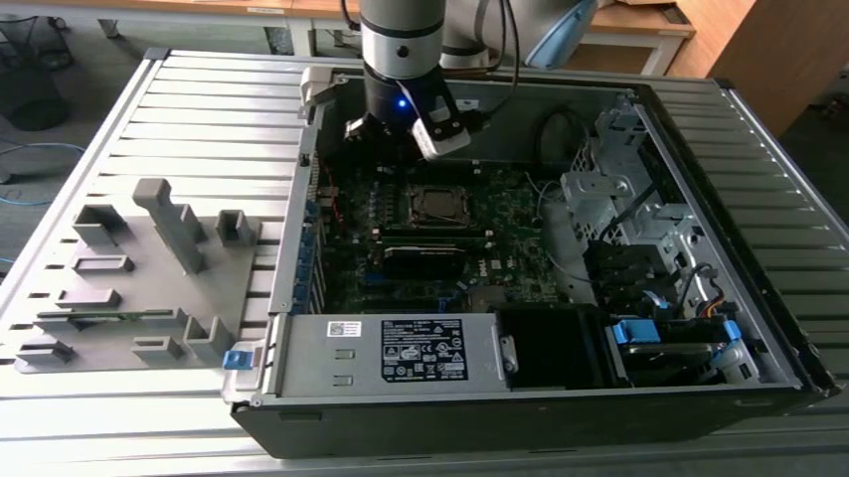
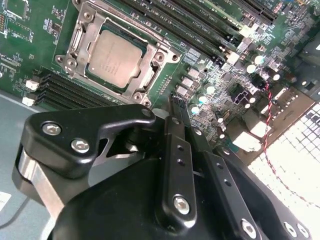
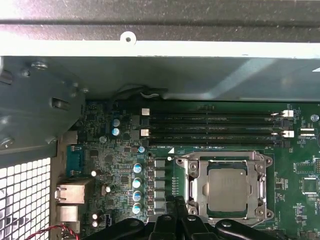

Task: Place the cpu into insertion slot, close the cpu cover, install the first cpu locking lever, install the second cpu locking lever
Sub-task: 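Install the first cpu locking lever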

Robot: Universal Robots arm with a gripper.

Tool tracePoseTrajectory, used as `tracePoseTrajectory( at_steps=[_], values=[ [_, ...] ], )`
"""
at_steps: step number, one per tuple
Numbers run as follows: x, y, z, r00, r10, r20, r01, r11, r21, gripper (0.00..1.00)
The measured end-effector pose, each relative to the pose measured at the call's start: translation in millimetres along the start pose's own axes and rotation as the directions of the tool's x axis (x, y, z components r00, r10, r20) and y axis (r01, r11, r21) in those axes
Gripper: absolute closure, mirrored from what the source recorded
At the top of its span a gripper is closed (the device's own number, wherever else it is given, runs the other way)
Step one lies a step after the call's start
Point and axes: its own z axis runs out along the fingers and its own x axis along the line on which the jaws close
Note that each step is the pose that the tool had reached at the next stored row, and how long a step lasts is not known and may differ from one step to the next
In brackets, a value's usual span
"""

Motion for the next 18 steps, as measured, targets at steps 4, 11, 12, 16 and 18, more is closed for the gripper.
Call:
tracePoseTrajectory(
  at_steps=[4,11,12,16,18],
  values=[
    [5.9,-0.1,0.5,1.0,0.0,0.0002,0.0,1.0,0.0001,0.89],
    [8.8,6.3,1.4,1.0,0.0,0.0002,0.0,1.0,0.0001,0.89],
    [9.1,7.6,1.4,1.0,0.0,0.0002,0.0,1.0,0.0,0.89],
    [10.0,8.6,1.5,1.0,0.001,0.0,-0.001,0.9996,-0.0282,0.89],
    [10.1,8.6,1.5,1.0,0.002,-0.0003,-0.002,0.9985,-0.0547,0.89]
  ],
)
